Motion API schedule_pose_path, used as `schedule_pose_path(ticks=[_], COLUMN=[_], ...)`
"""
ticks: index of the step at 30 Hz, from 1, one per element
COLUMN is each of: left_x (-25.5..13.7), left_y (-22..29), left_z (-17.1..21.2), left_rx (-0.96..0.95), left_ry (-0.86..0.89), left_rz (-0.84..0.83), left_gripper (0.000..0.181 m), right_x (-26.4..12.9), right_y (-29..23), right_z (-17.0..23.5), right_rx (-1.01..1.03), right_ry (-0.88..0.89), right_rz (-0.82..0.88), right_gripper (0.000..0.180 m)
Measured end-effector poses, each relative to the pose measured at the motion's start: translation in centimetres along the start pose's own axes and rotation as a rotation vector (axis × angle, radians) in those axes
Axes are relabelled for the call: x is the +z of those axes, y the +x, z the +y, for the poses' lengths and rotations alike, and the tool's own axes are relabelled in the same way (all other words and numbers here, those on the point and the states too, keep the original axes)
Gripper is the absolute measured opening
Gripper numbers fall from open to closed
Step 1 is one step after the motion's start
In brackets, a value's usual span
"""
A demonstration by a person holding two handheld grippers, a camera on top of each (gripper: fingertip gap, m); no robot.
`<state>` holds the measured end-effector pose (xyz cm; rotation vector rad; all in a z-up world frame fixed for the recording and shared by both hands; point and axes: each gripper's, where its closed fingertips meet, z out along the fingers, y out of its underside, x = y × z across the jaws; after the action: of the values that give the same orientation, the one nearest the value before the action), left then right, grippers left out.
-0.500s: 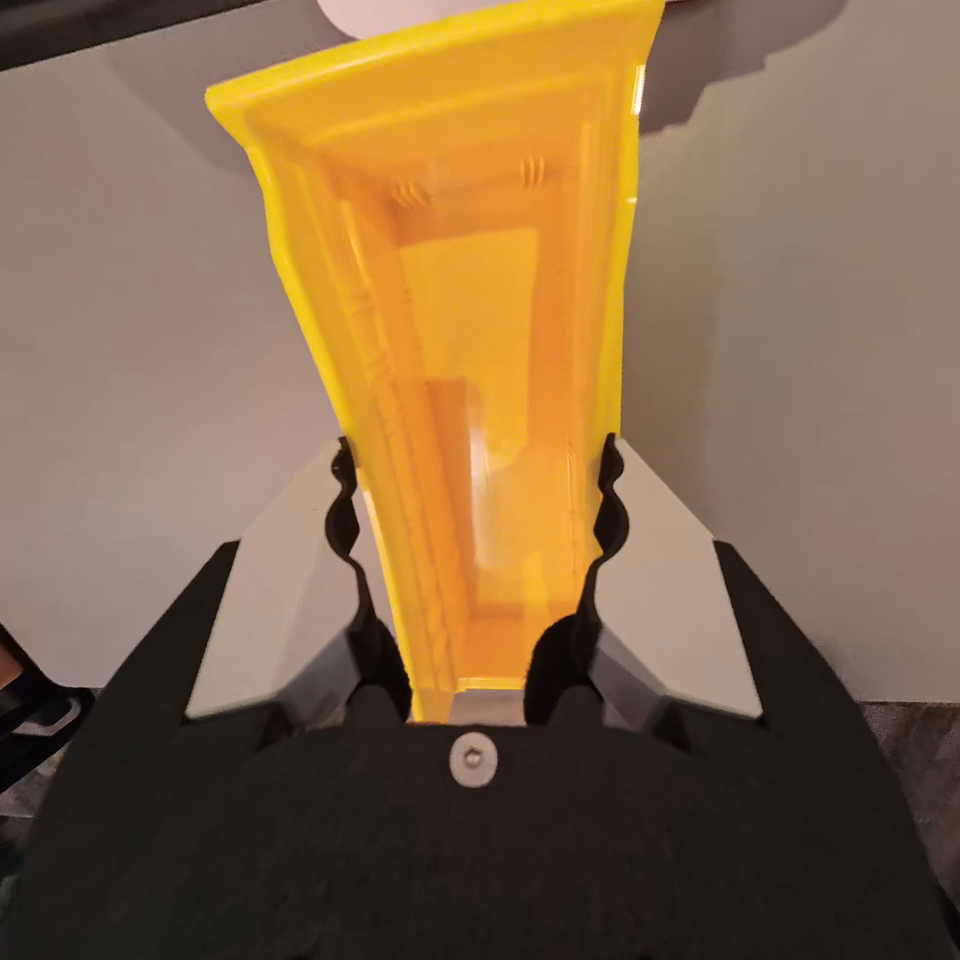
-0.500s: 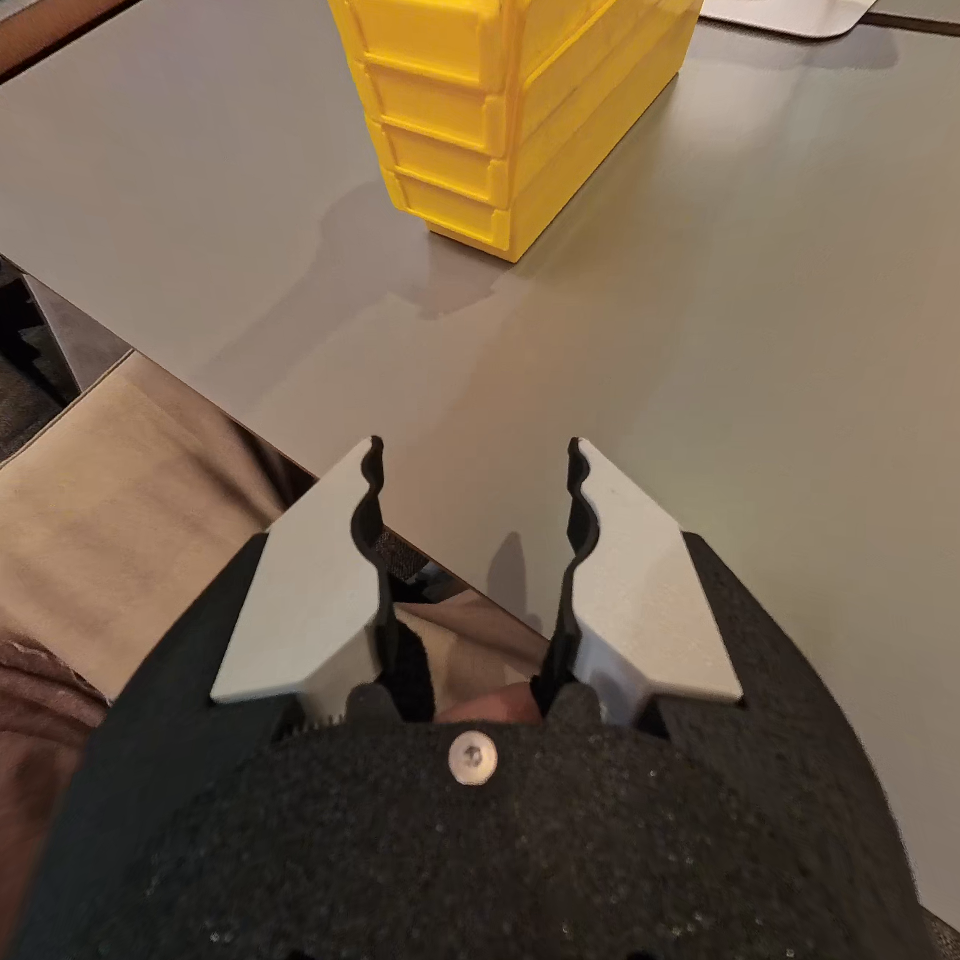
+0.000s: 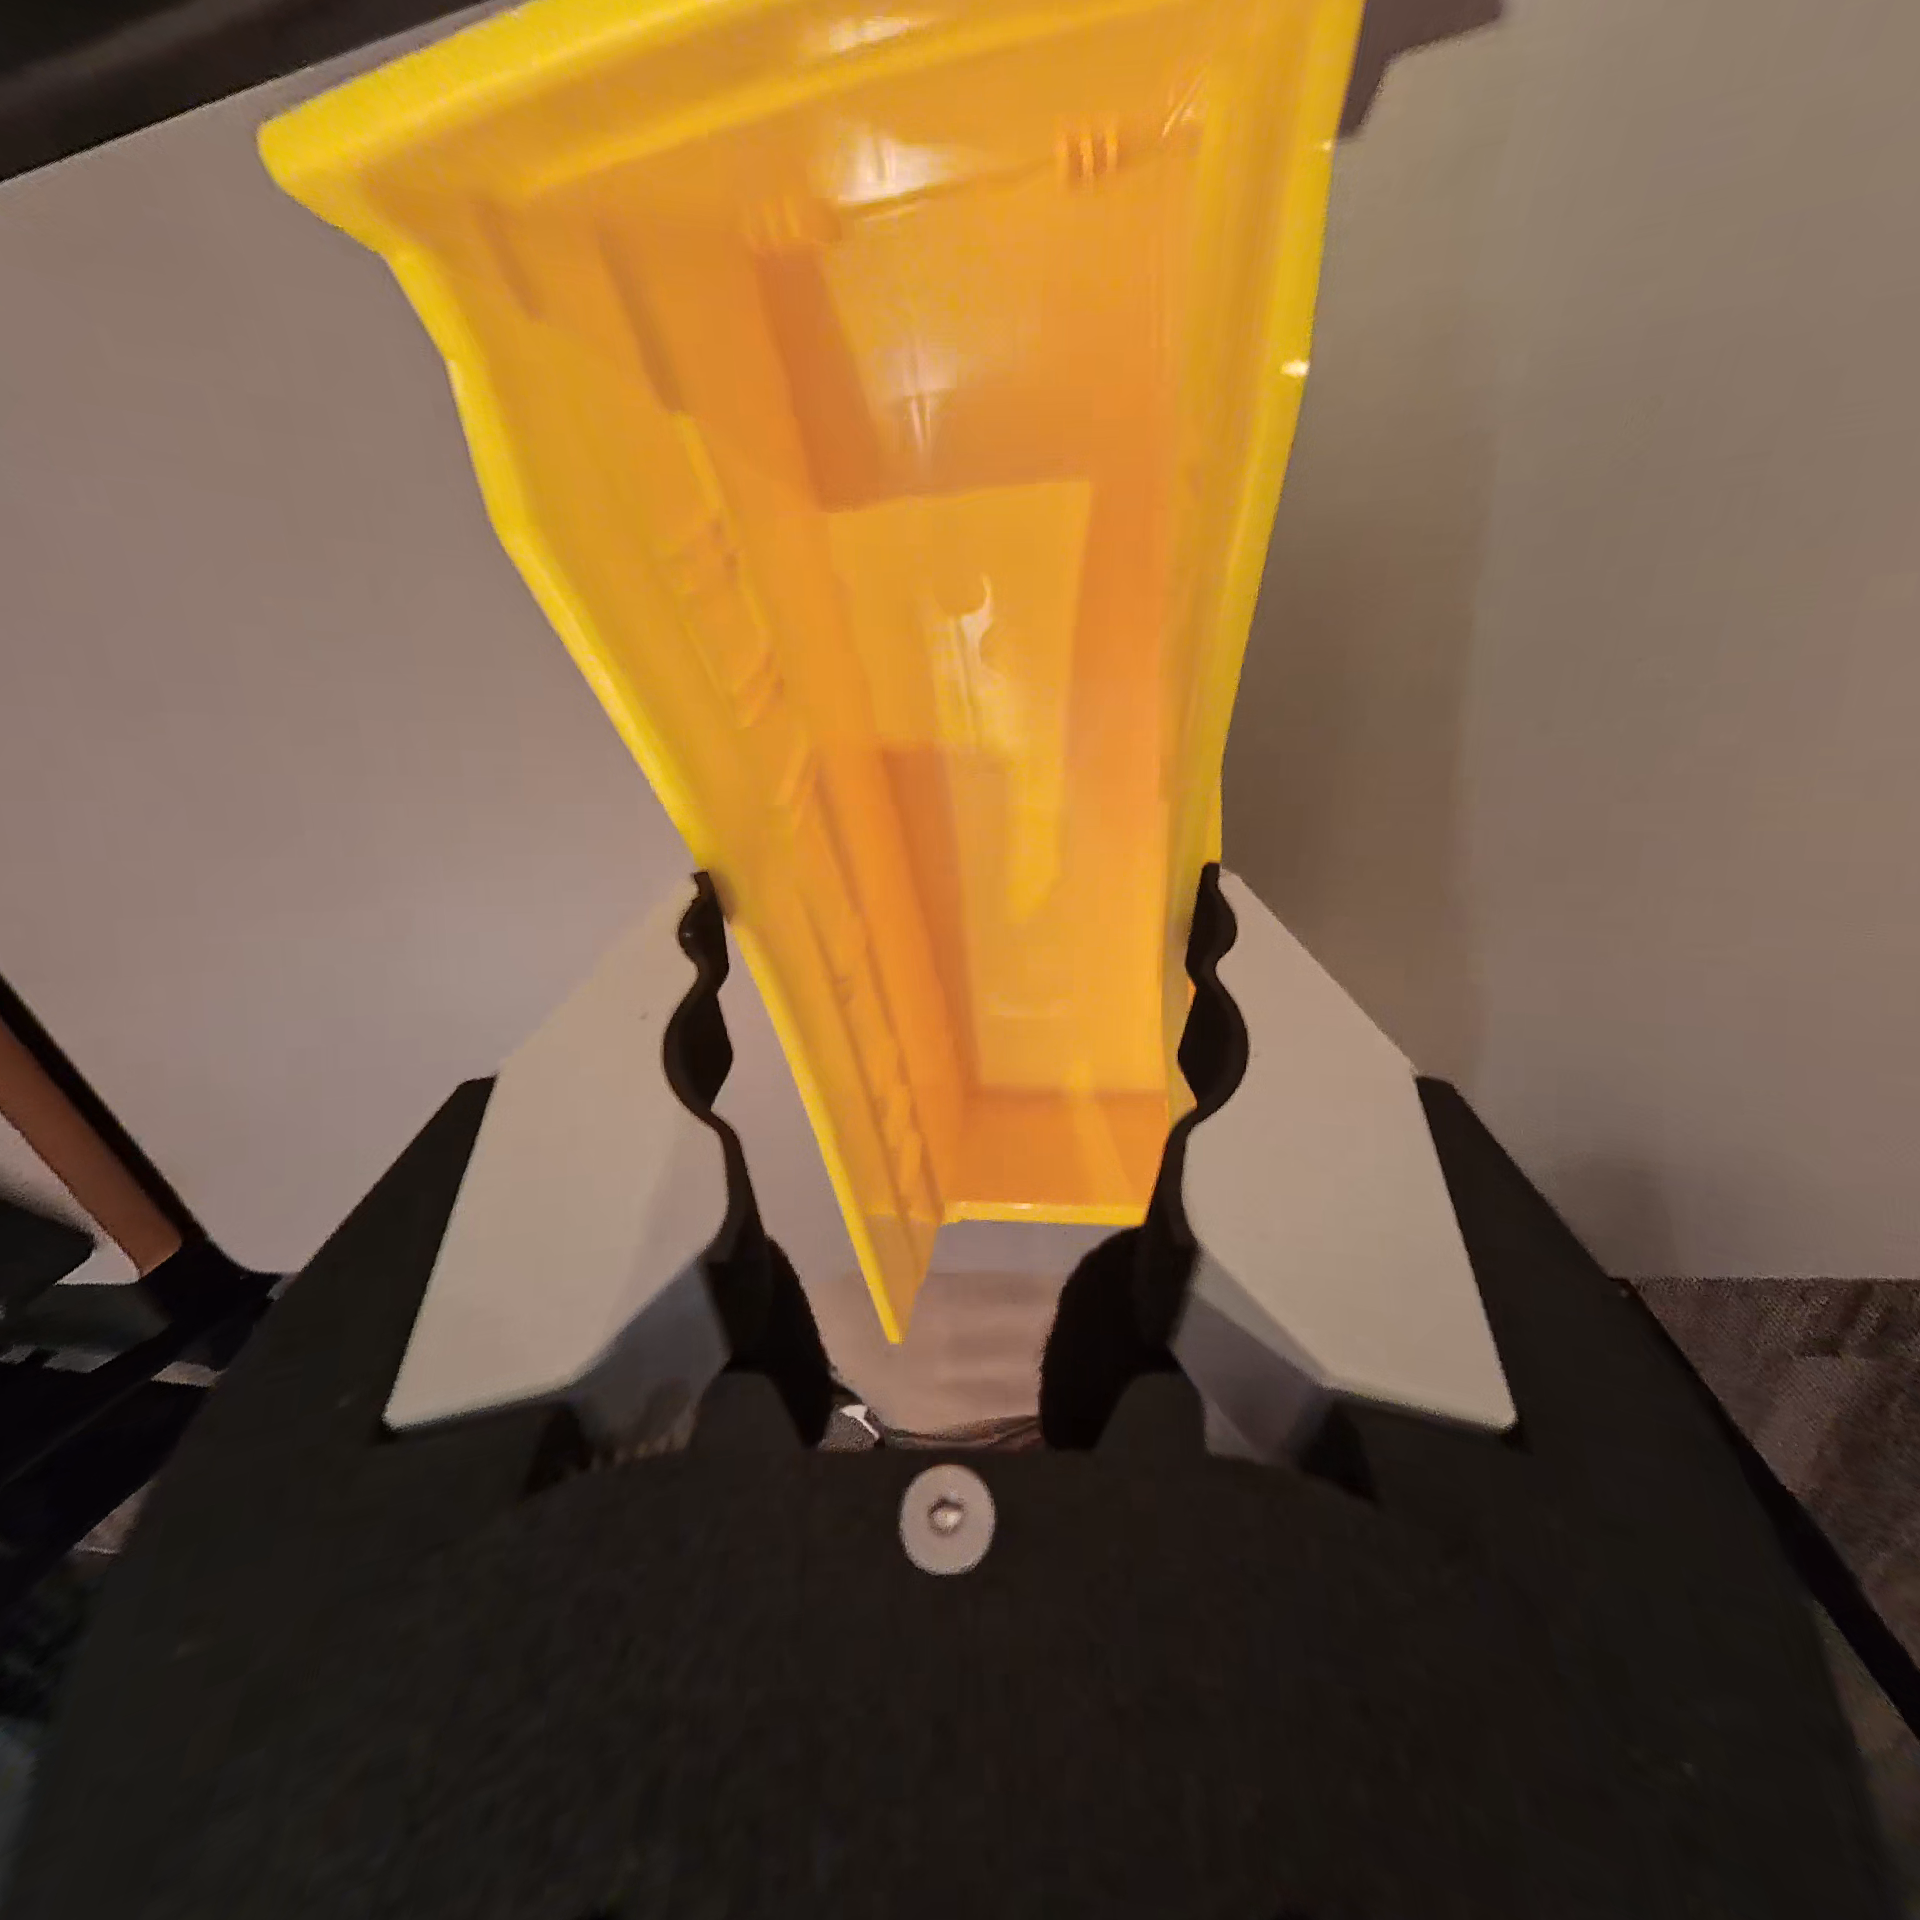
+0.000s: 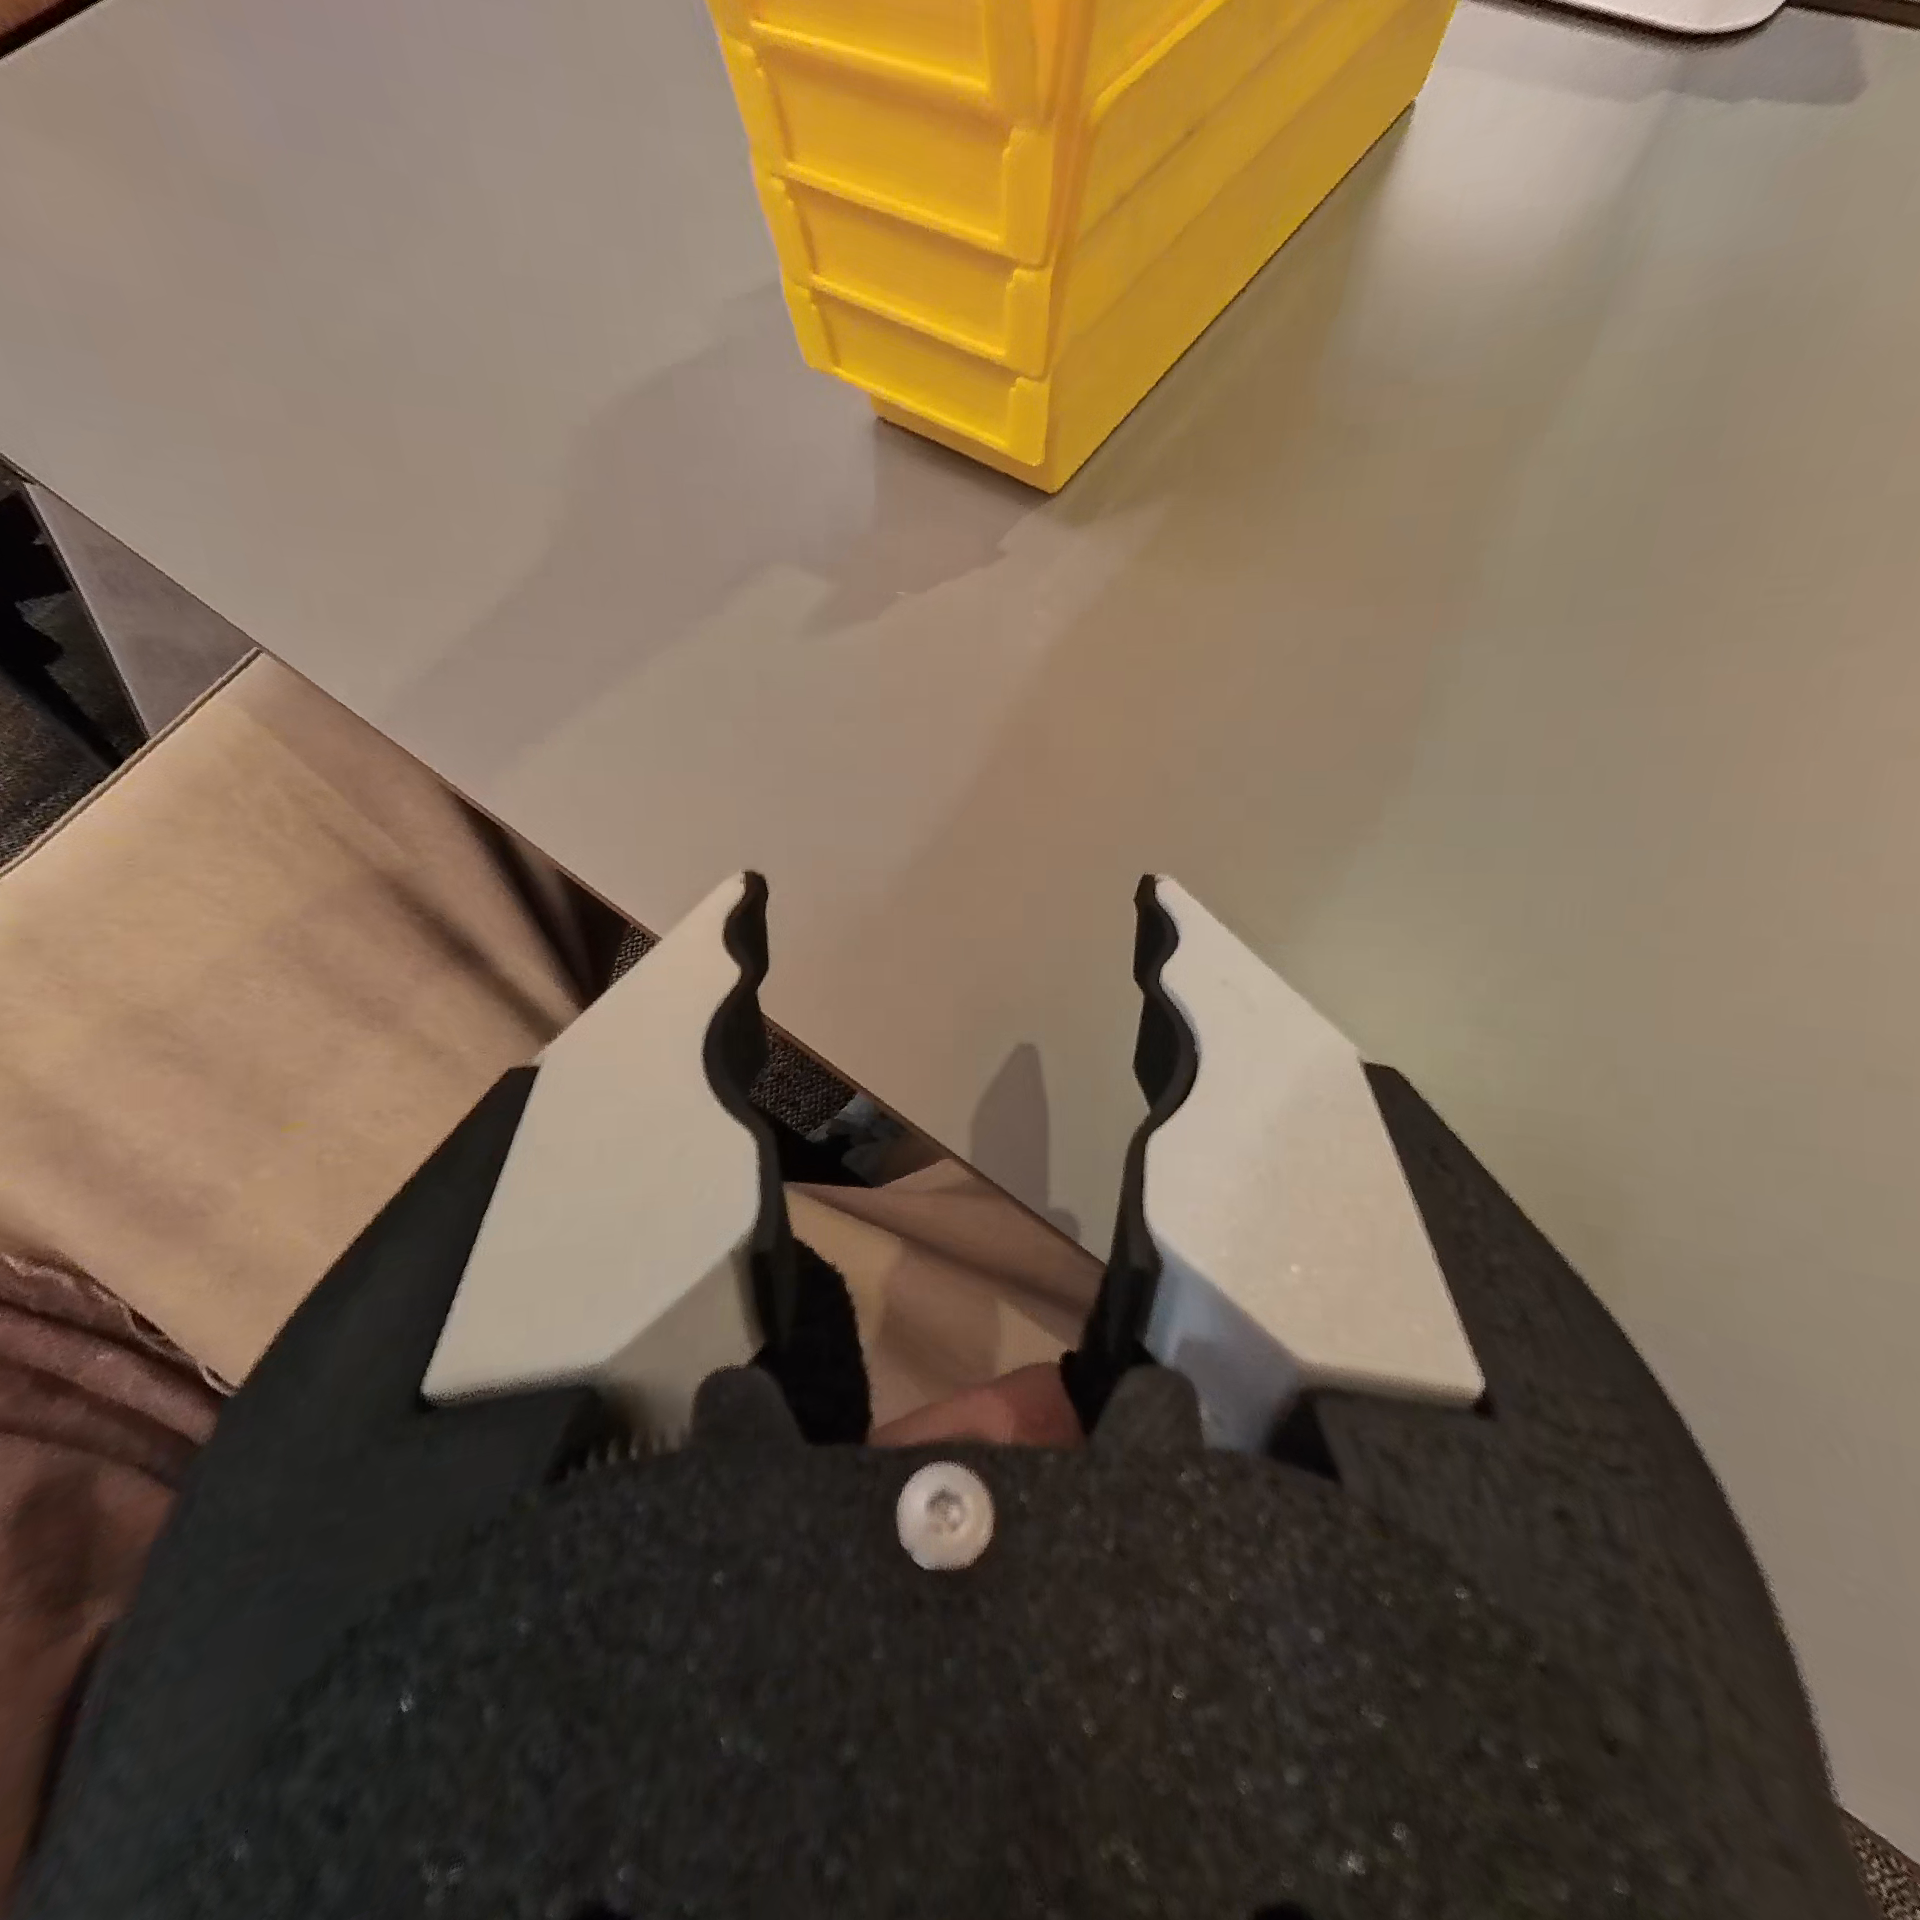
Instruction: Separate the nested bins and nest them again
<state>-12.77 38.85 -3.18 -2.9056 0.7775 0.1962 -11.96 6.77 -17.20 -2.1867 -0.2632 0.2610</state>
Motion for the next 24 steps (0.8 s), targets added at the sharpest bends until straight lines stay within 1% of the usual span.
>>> schedule_pose_path(ticks=[6,11,16,20,22,24], left_x=[-3.4,-7.1,-10.9,-13.5,-13.9,-13.4], left_y=[-0.4,-0.6,-1.1,-4.7,-7.4,-10.3], left_z=[2.2,4.1,5.8,6.4,6.5,6.3], left_rx=[0.02,0.044,0.062,0.047,0.04,0.041], left_ry=[0.004,0.047,0.101,0.143,0.144,0.138], left_rz=[-0.019,-0.018,-0.001,-0.024,-0.057,-0.092], left_gripper=[0.086,0.086,0.086,0.086,0.086,0.086], right_x=[0.0,-0.5,-0.4,-0.1,0.4,1.2], right_y=[-0.1,-0.2,-0.1,-0.8,-1.5,-2.4], right_z=[-0.2,-1.0,-0.9,-1.6,-1.8,-2.2], right_rx=[-0.023,0.001,0.007,0.02,0.058,0.102], right_ry=[0.008,0.053,0.051,0.07,0.074,0.076], right_rz=[0.015,0.008,0.004,-0.026,-0.069,-0.123], right_gripper=[0.071,0.071,0.07,0.07,0.069,0.069])
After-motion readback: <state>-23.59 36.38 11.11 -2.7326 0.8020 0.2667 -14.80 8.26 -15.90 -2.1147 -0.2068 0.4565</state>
